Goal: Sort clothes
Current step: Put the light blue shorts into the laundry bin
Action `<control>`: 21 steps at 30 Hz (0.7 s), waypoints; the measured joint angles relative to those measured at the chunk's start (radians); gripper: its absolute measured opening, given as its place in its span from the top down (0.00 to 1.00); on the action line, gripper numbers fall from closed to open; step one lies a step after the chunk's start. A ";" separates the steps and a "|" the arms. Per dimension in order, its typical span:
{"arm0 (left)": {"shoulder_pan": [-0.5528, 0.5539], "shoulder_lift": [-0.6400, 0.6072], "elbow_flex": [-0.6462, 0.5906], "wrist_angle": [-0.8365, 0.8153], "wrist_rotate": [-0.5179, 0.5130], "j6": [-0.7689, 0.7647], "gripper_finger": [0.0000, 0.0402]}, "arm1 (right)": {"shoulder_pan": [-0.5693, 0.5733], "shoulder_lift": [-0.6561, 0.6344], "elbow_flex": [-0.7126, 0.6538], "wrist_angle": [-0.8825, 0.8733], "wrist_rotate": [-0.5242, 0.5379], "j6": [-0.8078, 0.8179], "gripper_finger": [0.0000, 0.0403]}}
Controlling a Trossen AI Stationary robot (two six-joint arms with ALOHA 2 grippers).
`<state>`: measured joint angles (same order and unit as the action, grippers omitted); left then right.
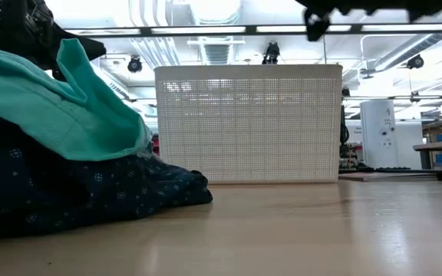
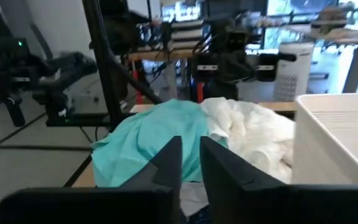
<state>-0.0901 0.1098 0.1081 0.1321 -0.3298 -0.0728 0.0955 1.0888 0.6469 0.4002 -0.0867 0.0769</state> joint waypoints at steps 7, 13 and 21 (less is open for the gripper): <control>0.000 0.000 0.000 0.000 0.000 0.000 0.91 | 0.028 0.263 0.221 -0.097 0.000 -0.009 0.67; 0.000 0.000 0.000 0.000 0.000 0.000 0.91 | 0.046 0.489 0.393 -0.099 0.000 -0.006 0.55; 0.000 0.000 0.000 0.000 0.000 0.000 0.91 | 0.075 0.768 0.700 -0.216 0.000 -0.009 0.45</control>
<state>-0.0899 0.1097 0.1081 0.1326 -0.3298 -0.0729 0.1701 1.8563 1.3466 0.1840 -0.0863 0.0683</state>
